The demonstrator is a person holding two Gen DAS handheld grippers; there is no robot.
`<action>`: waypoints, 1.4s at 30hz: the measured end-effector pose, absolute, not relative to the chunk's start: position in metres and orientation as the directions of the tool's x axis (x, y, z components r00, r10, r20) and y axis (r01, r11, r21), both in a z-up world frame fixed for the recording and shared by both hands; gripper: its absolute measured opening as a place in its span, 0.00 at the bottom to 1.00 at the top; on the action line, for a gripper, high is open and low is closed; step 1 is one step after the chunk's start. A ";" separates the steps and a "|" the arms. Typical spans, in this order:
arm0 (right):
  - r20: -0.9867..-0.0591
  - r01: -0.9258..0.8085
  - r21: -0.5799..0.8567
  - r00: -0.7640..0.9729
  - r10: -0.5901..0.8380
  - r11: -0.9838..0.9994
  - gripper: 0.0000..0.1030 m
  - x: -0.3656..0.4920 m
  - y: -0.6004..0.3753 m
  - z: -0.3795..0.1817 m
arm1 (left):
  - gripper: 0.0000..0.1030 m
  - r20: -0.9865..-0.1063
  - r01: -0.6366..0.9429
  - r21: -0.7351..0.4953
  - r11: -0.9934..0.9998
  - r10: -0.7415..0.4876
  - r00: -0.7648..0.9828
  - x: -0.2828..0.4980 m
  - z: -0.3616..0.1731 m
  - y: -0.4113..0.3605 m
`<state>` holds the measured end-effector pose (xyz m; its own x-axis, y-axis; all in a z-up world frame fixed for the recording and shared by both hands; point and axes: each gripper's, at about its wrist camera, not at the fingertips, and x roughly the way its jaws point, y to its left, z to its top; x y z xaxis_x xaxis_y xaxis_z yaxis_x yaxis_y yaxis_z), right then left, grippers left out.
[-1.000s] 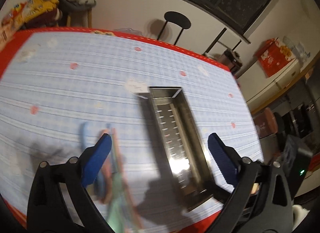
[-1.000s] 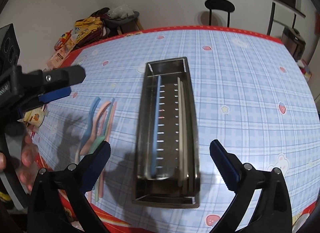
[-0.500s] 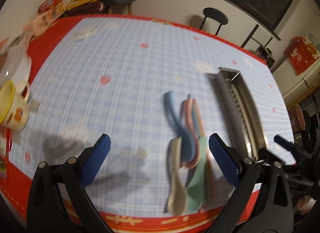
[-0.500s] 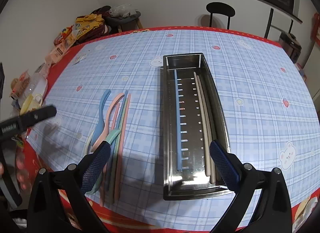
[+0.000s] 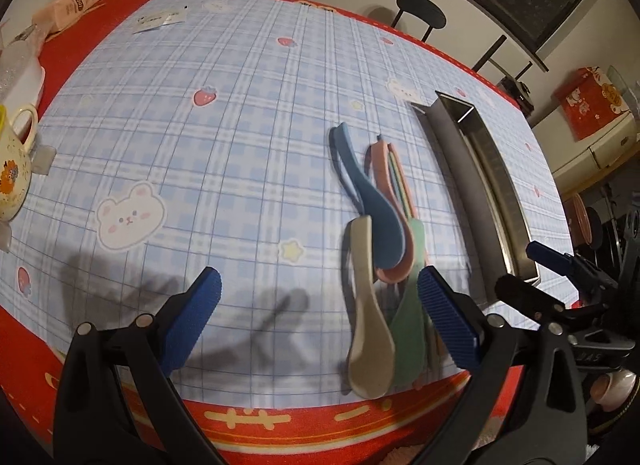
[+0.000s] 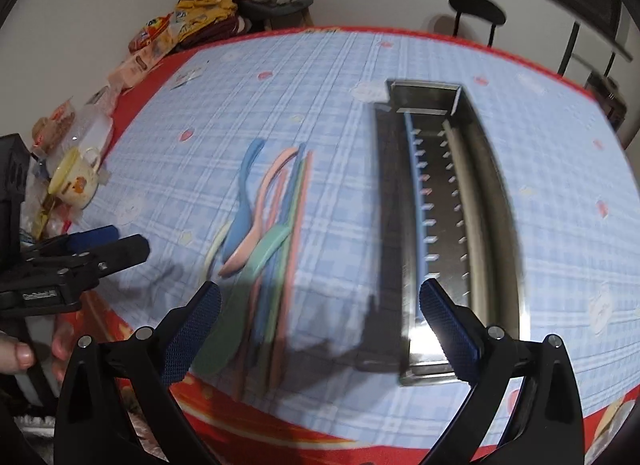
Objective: Organize utensils
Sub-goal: 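Grasp the beige spoon handle with left tool while right tool grasps the mint spoon, then lift the beige spoon with left tool while right tool lifts the mint spoon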
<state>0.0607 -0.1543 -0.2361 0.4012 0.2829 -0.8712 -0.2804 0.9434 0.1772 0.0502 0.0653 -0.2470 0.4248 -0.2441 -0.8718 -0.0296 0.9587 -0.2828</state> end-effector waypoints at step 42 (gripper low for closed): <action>-0.911 -0.316 0.293 0.195 0.364 0.903 0.18 0.076 -0.100 -0.283 | 0.31 -0.747 0.103 -0.627 0.773 -0.633 0.205 0.096 -0.317 0.060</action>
